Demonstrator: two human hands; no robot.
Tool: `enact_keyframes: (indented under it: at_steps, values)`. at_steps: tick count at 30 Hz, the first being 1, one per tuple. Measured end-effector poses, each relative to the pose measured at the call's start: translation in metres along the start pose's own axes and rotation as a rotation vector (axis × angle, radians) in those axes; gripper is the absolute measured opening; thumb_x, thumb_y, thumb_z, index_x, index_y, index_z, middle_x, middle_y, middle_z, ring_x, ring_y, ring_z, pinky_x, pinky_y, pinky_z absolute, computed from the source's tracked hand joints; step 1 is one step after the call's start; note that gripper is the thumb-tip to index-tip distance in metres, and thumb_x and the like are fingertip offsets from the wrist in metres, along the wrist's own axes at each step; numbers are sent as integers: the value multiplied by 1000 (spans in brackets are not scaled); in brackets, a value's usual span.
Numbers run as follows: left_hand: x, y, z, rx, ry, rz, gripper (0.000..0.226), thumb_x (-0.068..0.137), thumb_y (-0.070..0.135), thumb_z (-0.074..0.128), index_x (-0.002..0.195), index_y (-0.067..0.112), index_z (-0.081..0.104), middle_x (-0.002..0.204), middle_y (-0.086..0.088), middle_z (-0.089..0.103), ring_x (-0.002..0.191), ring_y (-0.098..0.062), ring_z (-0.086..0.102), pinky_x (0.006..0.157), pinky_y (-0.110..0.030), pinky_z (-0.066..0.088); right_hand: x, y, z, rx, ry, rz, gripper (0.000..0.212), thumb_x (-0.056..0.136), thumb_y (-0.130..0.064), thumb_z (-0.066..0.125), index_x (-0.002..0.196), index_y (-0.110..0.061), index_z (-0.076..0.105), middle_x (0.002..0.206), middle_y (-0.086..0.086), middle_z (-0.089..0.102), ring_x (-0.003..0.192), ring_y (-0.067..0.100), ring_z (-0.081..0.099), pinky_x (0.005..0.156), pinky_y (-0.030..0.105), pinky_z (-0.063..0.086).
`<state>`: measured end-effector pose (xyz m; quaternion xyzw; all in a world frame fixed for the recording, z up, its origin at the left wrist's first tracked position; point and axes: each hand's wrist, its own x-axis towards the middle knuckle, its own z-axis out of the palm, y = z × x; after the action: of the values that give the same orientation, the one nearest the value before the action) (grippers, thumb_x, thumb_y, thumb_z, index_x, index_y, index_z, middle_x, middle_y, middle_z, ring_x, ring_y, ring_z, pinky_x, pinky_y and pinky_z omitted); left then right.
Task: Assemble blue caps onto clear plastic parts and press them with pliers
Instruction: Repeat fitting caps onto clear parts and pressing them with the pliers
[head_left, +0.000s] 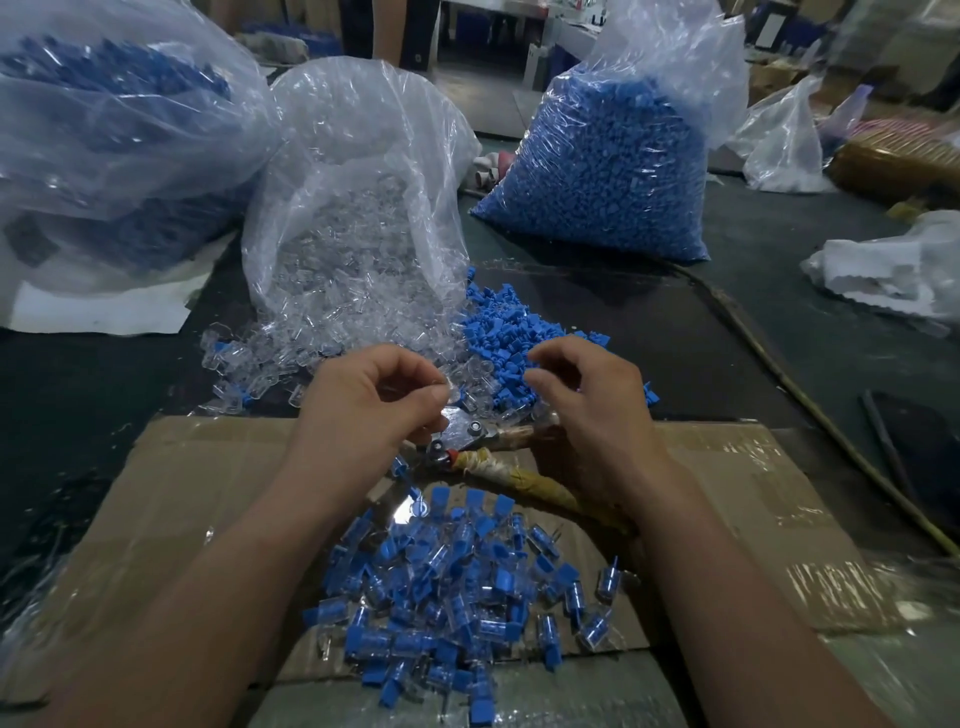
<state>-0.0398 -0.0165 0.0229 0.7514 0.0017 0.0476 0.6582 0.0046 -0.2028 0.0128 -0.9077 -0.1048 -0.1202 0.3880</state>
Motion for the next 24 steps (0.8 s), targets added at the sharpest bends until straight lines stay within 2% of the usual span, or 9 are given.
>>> enact_keyframes:
  at_steps: [2, 4, 6, 8, 11, 15, 18, 24]
  values:
    - [0, 0, 1, -13, -11, -4, 12, 78, 3, 64, 73, 13, 63, 67, -2, 68, 61, -13, 67, 55, -18, 53, -3, -3, -2, 60, -34, -12, 15, 87, -15, 61, 101, -20, 66, 86, -19, 56, 79, -7, 53, 70, 4, 40]
    - [-1, 1, 1, -40, -10, -15, 10, 79, 2, 63, 74, 11, 62, 68, -5, 69, 61, -14, 68, 55, -18, 53, -8, -8, -3, 115, -87, -26, 16, 88, -15, 59, 90, -30, 62, 85, -21, 58, 80, -11, 55, 71, 4, 42]
    - [-1, 1, 1, -61, -8, -22, 10, 79, 2, 63, 75, 10, 62, 68, -8, 69, 60, -15, 68, 53, -19, 53, -11, -14, -3, 201, -102, 0, 22, 89, -16, 57, 82, -37, 54, 85, -14, 62, 83, -3, 59, 76, 14, 48]
    - [-2, 1, 1, -67, -9, -25, 9, 79, 1, 63, 75, 9, 61, 69, -9, 69, 60, -15, 68, 53, -19, 53, -14, -19, -2, 286, -95, 13, 23, 90, -14, 55, 83, -36, 52, 85, -11, 65, 84, 2, 62, 79, 23, 51]
    - [-1, 1, 1, -71, -4, -31, 11, 80, 1, 63, 74, 10, 61, 68, -9, 68, 58, -15, 68, 52, -20, 54, -17, -27, -2, 345, -105, -26, 27, 90, -11, 53, 88, -38, 53, 86, -14, 65, 84, -2, 62, 79, 20, 51]
    - [-1, 1, 2, -83, 6, -46, 12, 80, 0, 64, 74, 10, 62, 66, -9, 69, 58, -16, 68, 53, -21, 55, -21, -37, 3, 302, -71, -136, 29, 84, -7, 62, 84, -36, 61, 92, -12, 62, 87, -1, 58, 78, 14, 47]
    - [-1, 2, 4, -108, 6, -57, 12, 79, -2, 64, 76, 10, 62, 65, -11, 68, 58, -15, 68, 52, -20, 53, -25, -42, 6, 341, 20, -168, 29, 77, -7, 70, 79, -36, 63, 83, -12, 61, 77, 0, 58, 69, 10, 45]
    - [-3, 4, 5, -102, -5, -36, 13, 78, -2, 65, 78, 12, 63, 67, -9, 70, 60, -16, 69, 56, -21, 56, -28, -45, 9, 394, 24, -142, 28, 78, -5, 71, 77, -32, 63, 71, -16, 64, 67, -1, 62, 65, 12, 49]
